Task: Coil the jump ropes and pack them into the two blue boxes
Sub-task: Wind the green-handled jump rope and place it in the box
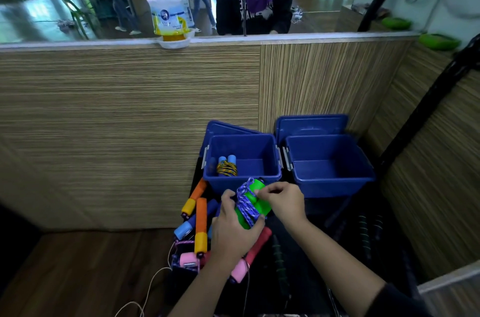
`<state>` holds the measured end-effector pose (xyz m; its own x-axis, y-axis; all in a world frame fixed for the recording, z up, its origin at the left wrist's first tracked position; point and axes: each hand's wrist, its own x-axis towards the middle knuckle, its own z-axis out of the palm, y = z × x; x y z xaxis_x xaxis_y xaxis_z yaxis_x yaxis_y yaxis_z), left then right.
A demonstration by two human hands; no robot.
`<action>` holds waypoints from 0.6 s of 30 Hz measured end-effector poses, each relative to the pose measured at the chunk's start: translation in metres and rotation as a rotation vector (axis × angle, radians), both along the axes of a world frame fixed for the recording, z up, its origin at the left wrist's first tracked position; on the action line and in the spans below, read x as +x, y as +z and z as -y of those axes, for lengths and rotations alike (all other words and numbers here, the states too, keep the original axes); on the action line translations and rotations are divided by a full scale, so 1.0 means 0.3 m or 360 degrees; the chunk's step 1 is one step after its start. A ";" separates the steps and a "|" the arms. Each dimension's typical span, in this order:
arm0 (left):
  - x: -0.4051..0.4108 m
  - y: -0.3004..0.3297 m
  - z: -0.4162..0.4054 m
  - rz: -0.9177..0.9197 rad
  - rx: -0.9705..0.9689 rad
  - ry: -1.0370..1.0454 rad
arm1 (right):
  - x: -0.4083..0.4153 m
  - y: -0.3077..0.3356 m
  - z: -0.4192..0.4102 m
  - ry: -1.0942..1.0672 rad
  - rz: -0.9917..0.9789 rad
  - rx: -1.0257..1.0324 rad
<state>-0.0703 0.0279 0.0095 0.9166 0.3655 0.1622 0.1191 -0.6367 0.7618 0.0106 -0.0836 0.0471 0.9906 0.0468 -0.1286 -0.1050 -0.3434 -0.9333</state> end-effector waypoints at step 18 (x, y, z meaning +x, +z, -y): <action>0.085 0.034 0.020 -0.0321 -0.1061 0.0176 | 0.035 -0.057 -0.005 0.0315 -0.0096 0.0278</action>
<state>-0.0449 0.0219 0.0197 0.8571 0.4206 -0.2976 0.3359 -0.0182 0.9417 0.0211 -0.0820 0.0299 0.9507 0.2656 -0.1603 -0.1093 -0.1969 -0.9743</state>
